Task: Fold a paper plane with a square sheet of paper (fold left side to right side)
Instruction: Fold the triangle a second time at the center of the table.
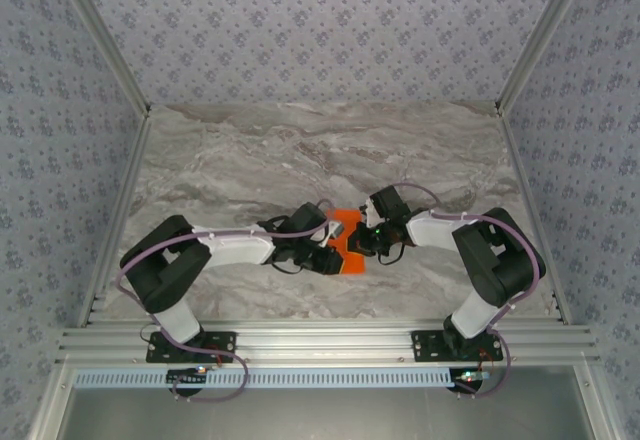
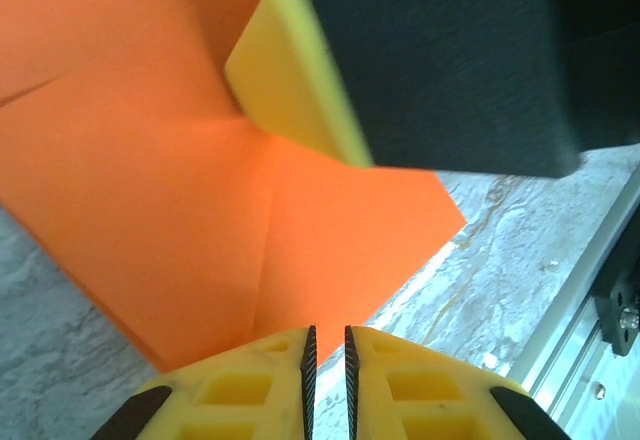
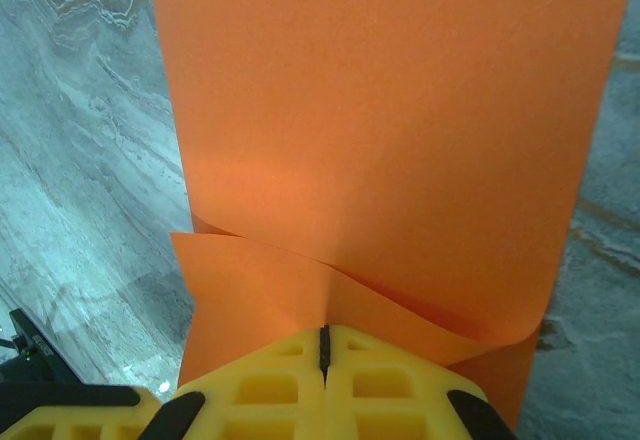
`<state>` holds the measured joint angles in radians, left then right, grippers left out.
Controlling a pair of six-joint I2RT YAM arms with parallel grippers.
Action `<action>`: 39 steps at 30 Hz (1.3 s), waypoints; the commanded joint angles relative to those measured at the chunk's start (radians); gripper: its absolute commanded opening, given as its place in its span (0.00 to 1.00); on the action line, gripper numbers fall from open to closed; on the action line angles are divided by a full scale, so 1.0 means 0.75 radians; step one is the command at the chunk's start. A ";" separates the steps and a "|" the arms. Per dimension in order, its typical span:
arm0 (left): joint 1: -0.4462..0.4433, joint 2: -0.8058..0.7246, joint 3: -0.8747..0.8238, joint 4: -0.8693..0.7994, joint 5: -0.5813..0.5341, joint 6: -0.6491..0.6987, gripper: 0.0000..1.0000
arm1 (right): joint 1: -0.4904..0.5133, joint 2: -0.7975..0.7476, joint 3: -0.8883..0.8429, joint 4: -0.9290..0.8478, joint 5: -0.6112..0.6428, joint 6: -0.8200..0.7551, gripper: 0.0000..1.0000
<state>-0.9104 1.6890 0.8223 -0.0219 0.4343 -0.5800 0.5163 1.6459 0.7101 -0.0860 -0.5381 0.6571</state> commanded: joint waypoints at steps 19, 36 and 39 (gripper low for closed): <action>0.035 0.029 -0.056 -0.003 -0.012 -0.042 0.15 | -0.011 0.038 0.015 -0.156 0.087 -0.071 0.00; 0.038 -0.024 -0.160 0.010 0.014 -0.075 0.07 | -0.026 0.053 0.037 -0.187 0.088 -0.087 0.00; 0.039 -0.028 -0.181 0.010 0.029 -0.078 0.05 | -0.030 0.053 0.035 -0.189 0.089 -0.089 0.00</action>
<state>-0.8841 1.6825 0.7242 0.0597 0.4381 -0.6319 0.5125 1.6527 0.7341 -0.1406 -0.5362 0.6117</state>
